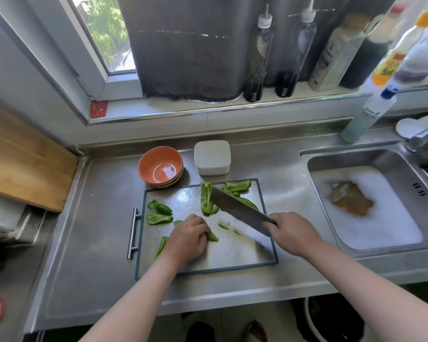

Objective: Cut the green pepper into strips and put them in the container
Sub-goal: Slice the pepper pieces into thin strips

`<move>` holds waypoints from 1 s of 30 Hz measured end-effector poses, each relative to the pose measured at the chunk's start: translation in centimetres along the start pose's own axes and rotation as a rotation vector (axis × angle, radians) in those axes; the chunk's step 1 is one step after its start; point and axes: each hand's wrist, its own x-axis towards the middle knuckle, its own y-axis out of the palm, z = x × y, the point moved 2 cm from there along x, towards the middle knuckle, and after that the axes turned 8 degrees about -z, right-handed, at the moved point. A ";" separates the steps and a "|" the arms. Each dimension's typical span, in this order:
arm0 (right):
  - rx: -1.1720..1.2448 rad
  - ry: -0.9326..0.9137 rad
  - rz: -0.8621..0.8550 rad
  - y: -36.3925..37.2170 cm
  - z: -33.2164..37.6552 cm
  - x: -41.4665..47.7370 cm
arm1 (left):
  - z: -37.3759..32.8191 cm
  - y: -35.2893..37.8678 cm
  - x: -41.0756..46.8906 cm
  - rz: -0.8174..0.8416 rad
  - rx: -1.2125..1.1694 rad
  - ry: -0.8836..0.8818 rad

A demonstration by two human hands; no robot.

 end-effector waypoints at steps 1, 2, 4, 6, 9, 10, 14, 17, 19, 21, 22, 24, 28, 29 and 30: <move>0.031 0.024 -0.036 -0.5 -0.2 0.2 | -0.2 -0.1 0.2 -0.023 -0.009 -0.057; 0.054 0.044 -0.064 -0.9 -0.3 0.3 | -0.4 0.0 0.7 -0.039 -0.015 -0.114; 0.079 0.070 -0.106 -1.4 -0.4 0.6 | -1.2 0.6 1.9 -0.002 0.007 -0.192; 0.080 0.081 -0.127 -1.6 -0.4 0.5 | -2.1 1.7 3.2 0.115 0.051 -0.211; 0.067 0.090 -0.131 -1.4 -0.4 0.1 | -3.5 3.1 4.2 0.247 0.060 -0.285; 0.066 0.095 -0.128 -1.2 -0.5 -0.1 | -3.7 3.5 4.4 0.255 0.049 -0.311; 0.087 0.109 -0.116 -0.4 -0.9 -0.8 | -4.8 5.1 4.8 0.246 -0.029 -0.302; 0.084 0.122 -0.114 -0.1 -1.2 -1.1 | -6.8 6.3 4.5 0.295 -0.066 -0.242; 0.089 0.127 -0.114 0.0 -1.3 -1.2 | -7.6 6.9 4.1 0.312 -0.061 -0.214; 0.101 0.127 -0.116 0.0 -1.3 -1.1 | -7.6 6.5 4.0 0.308 -0.083 -0.224; 0.102 0.124 -0.116 -0.1 -1.1 -1.0 | -7.3 5.9 4.0 0.303 -0.095 -0.227; 0.097 0.114 -0.118 -0.3 -0.5 -0.7 | -5.9 4.2 3.8 0.263 -0.076 -0.243; 0.107 0.085 -0.118 0.0 1.7 0.3 | -1.8 0.6 2.4 0.106 0.082 -0.309; 0.112 0.074 -0.115 0.2 2.4 0.5 | -1.1 0.0 2.1 0.140 0.149 -0.286; 0.111 0.064 -0.111 0.4 3.0 0.7 | -0.7 -0.3 1.9 0.201 0.203 -0.261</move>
